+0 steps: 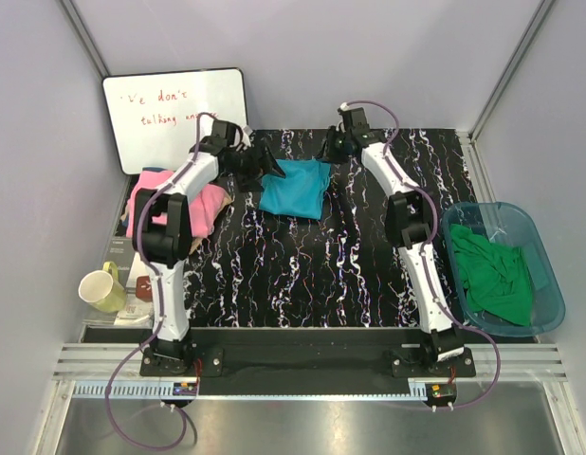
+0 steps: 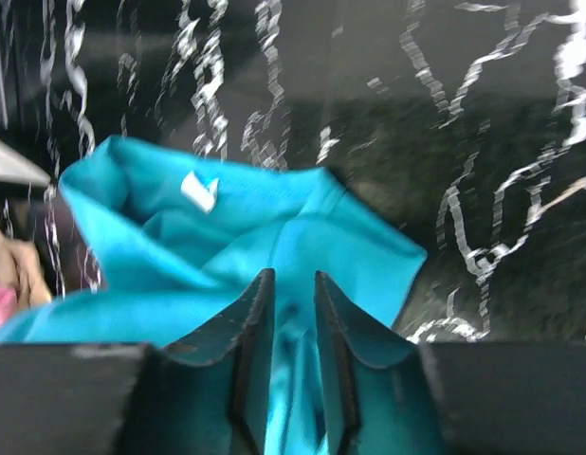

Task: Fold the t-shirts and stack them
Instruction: Fold the long partially folded tshirt into a neat square

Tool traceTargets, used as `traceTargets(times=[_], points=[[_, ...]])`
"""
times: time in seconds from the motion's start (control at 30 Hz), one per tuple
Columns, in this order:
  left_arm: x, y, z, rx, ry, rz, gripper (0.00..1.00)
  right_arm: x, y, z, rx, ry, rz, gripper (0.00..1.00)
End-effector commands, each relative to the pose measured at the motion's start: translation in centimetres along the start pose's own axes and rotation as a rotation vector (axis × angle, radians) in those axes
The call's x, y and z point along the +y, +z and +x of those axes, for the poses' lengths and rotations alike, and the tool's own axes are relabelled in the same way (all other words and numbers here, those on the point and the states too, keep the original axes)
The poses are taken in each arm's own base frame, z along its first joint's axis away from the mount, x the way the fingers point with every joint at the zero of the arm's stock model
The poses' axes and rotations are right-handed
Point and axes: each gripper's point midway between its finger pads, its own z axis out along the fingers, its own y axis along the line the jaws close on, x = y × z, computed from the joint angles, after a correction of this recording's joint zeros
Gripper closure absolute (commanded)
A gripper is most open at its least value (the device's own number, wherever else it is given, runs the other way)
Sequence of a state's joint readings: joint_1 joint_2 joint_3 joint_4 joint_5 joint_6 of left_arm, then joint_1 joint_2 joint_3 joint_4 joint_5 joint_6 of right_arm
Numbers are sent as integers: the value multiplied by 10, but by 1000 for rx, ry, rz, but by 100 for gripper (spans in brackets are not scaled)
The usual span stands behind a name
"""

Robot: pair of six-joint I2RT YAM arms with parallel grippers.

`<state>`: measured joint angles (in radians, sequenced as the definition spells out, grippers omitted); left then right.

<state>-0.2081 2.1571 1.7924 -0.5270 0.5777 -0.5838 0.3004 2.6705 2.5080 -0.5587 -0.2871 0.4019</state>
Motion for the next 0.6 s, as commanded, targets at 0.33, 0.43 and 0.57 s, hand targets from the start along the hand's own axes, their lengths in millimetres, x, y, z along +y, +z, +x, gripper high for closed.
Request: traceTargets(times=[0.33,0.43,0.57], points=[[-55,-69,25,-26,169,94,1,14,-60,-72,-136,162,-84,42],[-49,-84,17,-61,152,64,1,56,-80,-66,-97,135,-205,41],[-31,-93,10,-73,129,15,1,113,-94,-42,-16,84,-343,78]])
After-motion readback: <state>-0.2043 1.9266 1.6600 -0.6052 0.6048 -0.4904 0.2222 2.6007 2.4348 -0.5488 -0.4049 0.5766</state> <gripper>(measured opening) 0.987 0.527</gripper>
